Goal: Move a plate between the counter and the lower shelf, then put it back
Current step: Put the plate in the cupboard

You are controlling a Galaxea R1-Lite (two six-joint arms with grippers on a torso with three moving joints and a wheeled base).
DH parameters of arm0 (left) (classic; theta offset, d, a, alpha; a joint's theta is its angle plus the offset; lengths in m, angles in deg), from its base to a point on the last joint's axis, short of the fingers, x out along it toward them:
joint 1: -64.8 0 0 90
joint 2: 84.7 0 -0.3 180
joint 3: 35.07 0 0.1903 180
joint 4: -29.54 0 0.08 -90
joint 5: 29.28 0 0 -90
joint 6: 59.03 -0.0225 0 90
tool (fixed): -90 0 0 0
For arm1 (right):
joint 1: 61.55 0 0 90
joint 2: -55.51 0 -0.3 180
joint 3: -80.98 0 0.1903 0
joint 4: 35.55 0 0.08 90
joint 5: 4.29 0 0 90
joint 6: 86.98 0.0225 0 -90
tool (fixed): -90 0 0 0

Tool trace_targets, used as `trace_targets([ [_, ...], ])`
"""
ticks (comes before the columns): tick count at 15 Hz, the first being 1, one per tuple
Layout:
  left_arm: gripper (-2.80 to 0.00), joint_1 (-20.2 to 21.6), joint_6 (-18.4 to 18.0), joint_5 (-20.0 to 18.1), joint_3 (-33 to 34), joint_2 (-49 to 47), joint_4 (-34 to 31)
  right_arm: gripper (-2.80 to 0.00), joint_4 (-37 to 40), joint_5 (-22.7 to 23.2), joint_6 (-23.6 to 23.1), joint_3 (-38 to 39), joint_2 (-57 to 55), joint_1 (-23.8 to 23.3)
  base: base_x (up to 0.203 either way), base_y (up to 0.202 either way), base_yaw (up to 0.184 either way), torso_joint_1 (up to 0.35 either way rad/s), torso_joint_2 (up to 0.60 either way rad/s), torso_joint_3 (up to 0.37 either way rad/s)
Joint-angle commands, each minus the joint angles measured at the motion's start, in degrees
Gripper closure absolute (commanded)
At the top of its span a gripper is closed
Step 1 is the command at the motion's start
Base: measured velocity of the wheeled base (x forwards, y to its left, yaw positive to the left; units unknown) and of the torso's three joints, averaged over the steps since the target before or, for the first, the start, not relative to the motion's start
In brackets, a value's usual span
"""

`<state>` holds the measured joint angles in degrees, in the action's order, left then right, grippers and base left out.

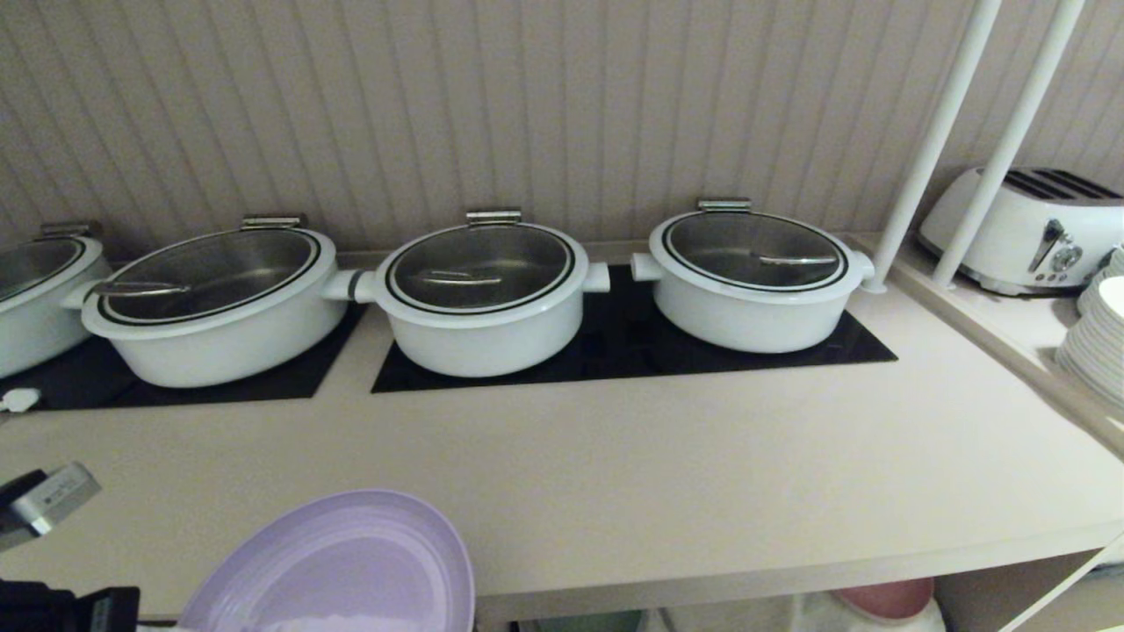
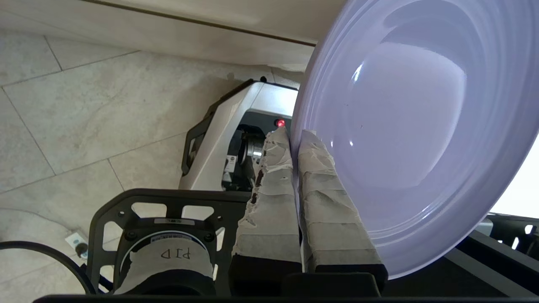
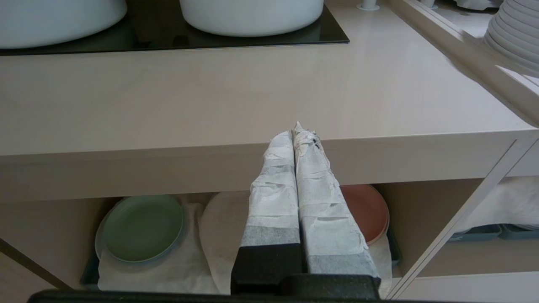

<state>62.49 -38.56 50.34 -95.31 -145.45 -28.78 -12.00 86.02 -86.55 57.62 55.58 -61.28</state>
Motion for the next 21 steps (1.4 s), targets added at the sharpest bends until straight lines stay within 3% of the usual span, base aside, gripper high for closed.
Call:
trace_targets([
  [1, 0.0, 0.06, 0.1, -0.07, 0.05, -0.25, -0.21, 0.0, -0.01, 0.05, 0.0, 0.0, -0.07, 0.0, 0.0, 0.0, 0.0, 0.0, 0.0, 0.0],
  [12, 0.0, 0.11, 0.19, -0.16, 0.14, -0.51, -0.21, 0.0, -0.01, 0.05, 0.0, 0.0, -0.07, 0.0, 0.0, 0.0, 0.0, 0.0, 0.0, 0.0],
  [21, 0.0, 0.07, 0.19, -0.07, 0.14, -0.43, -0.21, 0.0, -0.01, 0.05, 0.0, 0.0, -0.07, 0.0, -0.157, 0.0, 0.001, -0.003, 0.0, 0.003],
])
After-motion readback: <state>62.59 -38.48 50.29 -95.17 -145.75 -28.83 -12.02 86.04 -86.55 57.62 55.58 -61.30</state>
